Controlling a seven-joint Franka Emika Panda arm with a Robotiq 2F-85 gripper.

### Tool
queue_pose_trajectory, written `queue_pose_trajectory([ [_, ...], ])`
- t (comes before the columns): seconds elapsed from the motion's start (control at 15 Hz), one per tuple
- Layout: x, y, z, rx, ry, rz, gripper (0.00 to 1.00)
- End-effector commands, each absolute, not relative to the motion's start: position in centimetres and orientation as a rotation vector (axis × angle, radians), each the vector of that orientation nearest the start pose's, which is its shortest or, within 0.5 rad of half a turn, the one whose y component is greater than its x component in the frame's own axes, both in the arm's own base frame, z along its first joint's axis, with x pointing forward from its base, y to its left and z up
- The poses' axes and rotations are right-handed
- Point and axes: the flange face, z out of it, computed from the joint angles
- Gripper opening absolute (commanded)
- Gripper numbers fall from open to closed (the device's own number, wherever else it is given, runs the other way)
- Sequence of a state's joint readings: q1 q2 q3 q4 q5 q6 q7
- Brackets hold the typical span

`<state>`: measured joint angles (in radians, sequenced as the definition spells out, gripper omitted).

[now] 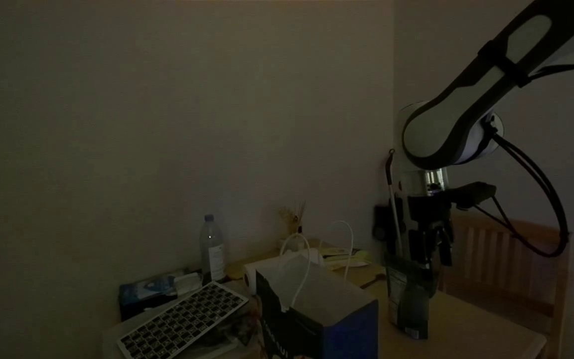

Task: Put the green sachet in the bag

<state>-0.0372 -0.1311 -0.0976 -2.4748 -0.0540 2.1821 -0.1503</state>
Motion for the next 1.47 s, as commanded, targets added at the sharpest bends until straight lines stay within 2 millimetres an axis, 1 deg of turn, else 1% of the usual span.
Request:
queue_pose_trajectory([
  [0.0,45.9,-6.6,33.1,-3.178,-0.102,0.14,1.0],
  [0.27,49.2,-7.1,33.4,-3.224,-0.166,0.17,1.0],
  [0.4,50.8,-8.4,33.2,-3.234,-0.148,0.209,1.0],
  [0.53,51.8,-9.8,32.6,-3.219,-0.123,0.254,1.0],
  [0.67,51.9,-11.3,31.6,-3.189,-0.067,0.331,1.0],
  [0.73,51.3,-9.9,32.4,-3.214,-0.081,0.27,1.0],
  [0.87,51.6,-10.4,31.8,-3.212,-0.067,0.289,1.0],
  [1.13,51.7,-9.9,32.0,-3.213,-0.082,0.283,1.0],
  [1.4,53.9,-11.0,30.5,-3.209,-0.089,0.347,1.0],
])
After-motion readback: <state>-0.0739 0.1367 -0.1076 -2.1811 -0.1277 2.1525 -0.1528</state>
